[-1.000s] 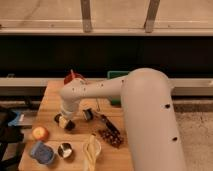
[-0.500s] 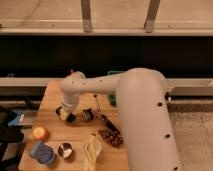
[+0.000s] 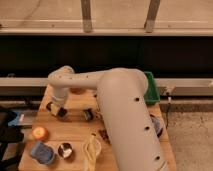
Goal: Wipe table surface with eraser
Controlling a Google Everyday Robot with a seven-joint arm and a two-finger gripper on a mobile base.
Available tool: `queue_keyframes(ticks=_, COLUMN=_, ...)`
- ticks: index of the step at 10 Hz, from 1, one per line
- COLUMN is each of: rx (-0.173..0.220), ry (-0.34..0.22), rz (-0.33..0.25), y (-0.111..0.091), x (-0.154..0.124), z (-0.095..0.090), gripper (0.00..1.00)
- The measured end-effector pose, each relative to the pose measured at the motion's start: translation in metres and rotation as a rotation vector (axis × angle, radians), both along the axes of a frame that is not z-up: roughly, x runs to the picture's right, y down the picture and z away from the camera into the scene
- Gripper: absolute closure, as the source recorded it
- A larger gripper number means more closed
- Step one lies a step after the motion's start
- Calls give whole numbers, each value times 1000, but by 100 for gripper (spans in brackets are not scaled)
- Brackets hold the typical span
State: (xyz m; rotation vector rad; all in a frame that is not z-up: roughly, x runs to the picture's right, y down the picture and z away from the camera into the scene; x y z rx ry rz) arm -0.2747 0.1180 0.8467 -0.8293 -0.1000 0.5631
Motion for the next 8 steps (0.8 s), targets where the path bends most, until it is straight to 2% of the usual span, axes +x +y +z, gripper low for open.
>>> queue_keyframes(ticks=2, rx=-11, ry=-30, rz=-13, y=25, x=-14, z=-15, gripper=100)
queue_keyframes(ticks=4, rx=-39, ry=-37, rz=0, y=52, x=-12, z=-28, gripper=100)
queue_keyframes(ticks=6, rx=-52, ry=-5, rz=35, y=67, x=14, z=-39, gripper=100)
queue_keyframes(ticks=8, rx=-54, ry=54, rz=79, y=69, x=52, z=-43, gripper=100)
